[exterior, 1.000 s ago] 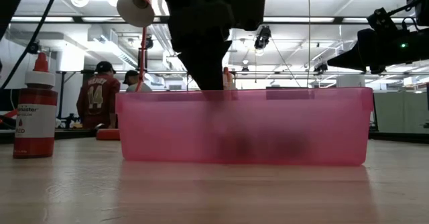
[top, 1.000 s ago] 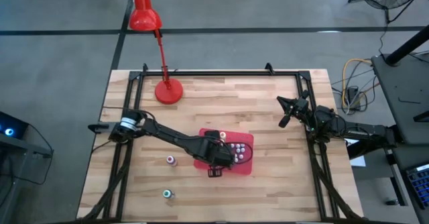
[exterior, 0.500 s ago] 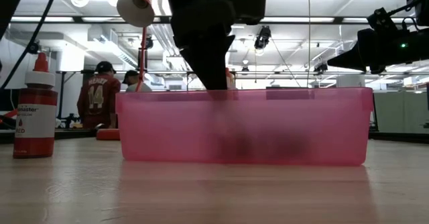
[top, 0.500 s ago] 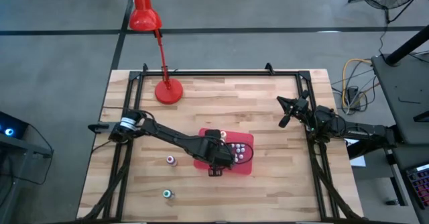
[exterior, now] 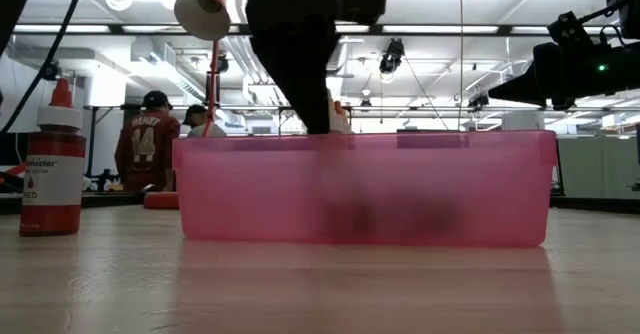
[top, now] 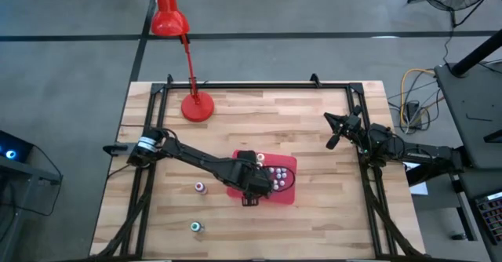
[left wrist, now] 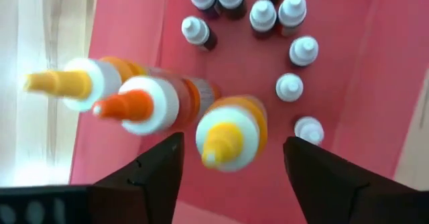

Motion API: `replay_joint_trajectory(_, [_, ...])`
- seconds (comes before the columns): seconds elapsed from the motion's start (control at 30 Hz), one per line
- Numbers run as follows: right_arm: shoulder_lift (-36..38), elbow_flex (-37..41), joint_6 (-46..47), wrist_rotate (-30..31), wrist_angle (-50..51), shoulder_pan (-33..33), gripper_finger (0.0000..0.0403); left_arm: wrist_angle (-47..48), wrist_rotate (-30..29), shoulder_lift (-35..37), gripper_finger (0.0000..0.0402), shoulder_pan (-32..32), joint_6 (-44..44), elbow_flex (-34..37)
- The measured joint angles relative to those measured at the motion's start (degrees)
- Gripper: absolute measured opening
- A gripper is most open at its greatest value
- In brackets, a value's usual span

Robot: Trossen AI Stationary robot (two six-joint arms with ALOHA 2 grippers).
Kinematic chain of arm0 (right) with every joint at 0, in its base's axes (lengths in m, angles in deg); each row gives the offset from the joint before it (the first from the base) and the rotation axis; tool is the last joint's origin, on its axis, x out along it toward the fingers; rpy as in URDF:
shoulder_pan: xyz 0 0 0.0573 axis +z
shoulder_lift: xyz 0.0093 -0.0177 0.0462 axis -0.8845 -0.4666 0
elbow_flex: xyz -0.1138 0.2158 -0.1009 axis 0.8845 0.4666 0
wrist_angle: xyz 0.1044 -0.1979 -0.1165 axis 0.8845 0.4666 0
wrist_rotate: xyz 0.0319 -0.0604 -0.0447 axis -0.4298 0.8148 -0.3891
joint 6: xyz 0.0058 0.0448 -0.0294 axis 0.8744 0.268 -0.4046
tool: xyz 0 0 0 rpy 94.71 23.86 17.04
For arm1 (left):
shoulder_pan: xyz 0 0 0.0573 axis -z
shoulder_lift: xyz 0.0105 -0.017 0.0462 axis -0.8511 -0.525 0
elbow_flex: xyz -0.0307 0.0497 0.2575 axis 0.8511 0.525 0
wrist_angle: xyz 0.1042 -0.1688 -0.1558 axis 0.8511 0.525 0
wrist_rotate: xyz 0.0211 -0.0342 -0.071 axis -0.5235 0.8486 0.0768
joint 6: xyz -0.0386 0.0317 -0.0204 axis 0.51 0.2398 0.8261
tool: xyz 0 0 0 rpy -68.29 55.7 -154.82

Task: Pick & Place food coloring
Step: Put the large red food coloring bottle in the red bin

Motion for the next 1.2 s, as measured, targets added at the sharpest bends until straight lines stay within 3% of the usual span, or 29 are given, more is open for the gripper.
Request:
replay_joint_trajectory(0.33, [0.02, 0.01, -0.31, 0.00, 0.00, -0.01, 0.0009, 6.31, -0.43, 5.48, 0.0263, 0.05, 7.23, 0.31])
replay_joint_trajectory(0.77, [0.03, 0.02, 0.36, -0.01, 0.00, 0.00, 0.0009, 20.53, -2.56, 12.27, 0.0264, -0.54, 35.93, 0.55])
replay_joint_trajectory(1.2, [0.02, 0.00, -0.31, 0.00, 0.00, 0.00, 0.0009, 31.62, 4.37, 13.88, 0.0261, 0.12, 54.43, 1.00])
